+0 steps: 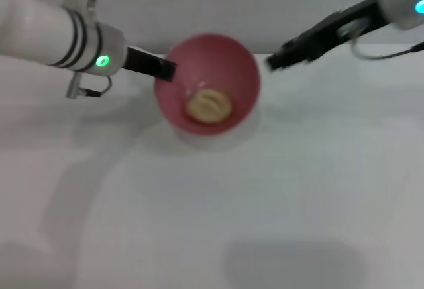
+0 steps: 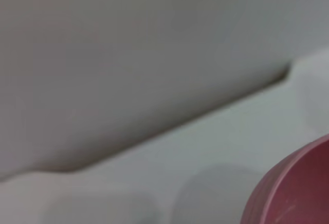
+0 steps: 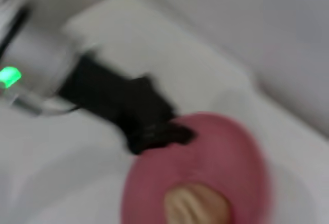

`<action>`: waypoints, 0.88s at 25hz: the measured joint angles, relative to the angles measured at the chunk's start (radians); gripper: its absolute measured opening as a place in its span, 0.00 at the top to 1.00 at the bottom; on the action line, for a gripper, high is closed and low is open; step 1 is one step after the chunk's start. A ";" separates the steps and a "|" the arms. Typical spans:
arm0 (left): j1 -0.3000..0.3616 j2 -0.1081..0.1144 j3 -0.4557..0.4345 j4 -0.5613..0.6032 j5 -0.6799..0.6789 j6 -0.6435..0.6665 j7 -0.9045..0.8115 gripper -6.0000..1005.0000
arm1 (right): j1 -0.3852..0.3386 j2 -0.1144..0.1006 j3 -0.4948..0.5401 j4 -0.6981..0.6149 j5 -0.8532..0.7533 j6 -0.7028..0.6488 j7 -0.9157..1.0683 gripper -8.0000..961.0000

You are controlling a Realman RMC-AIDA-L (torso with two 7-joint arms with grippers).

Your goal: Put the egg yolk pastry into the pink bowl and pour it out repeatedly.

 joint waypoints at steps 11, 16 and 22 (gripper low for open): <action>0.376 0.001 0.374 0.201 -0.105 -0.648 0.281 1.00 | -0.198 -0.004 0.441 0.009 0.002 0.075 -0.009 0.51; 0.477 0.000 0.660 0.164 -0.078 -1.178 0.466 1.00 | -0.253 0.001 0.526 0.016 0.051 0.069 -0.010 0.51; 0.418 -0.006 0.899 -0.044 0.008 -1.581 0.660 1.00 | -0.291 0.004 0.539 0.017 0.124 0.067 -0.011 0.51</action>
